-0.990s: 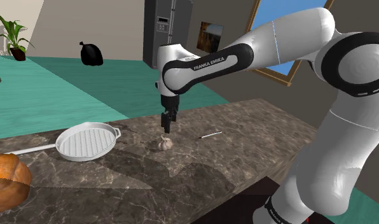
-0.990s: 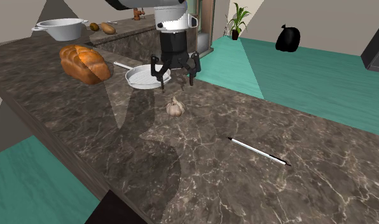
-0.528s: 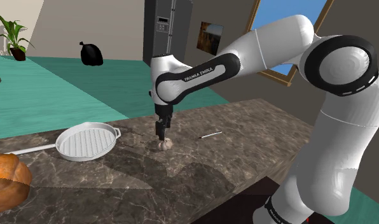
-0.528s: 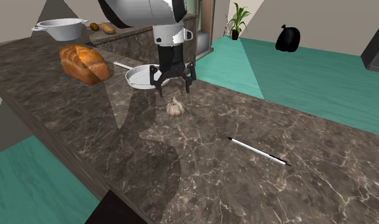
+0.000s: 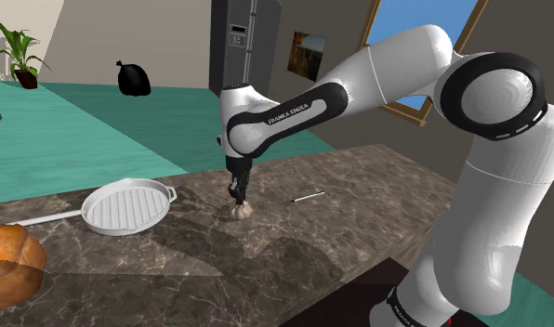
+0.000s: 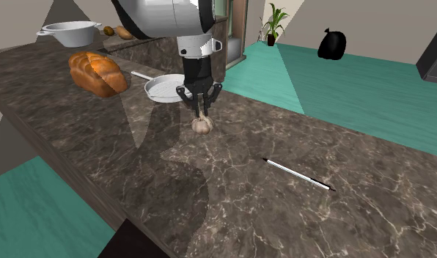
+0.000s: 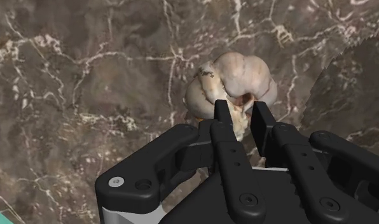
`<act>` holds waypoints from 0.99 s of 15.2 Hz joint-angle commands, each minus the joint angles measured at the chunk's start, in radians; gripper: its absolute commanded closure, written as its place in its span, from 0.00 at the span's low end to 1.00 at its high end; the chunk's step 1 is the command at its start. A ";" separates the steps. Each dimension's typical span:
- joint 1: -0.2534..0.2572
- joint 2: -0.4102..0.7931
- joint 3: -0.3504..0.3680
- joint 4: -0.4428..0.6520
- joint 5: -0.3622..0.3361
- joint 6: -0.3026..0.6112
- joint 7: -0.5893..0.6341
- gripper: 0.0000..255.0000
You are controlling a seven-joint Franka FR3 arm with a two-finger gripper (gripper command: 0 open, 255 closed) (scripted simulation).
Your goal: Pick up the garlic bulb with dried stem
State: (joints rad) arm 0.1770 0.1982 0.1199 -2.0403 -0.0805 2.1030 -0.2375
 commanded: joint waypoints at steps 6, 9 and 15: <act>0.000 -0.007 0.001 0.004 0.001 -0.012 -0.001 1.00; 0.000 -0.027 0.001 0.021 0.006 -0.048 -0.005 1.00; -0.001 -0.062 0.003 0.059 0.013 -0.122 -0.012 1.00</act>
State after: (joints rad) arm 0.1760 0.1420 0.1224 -1.9871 -0.0688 1.9935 -0.2483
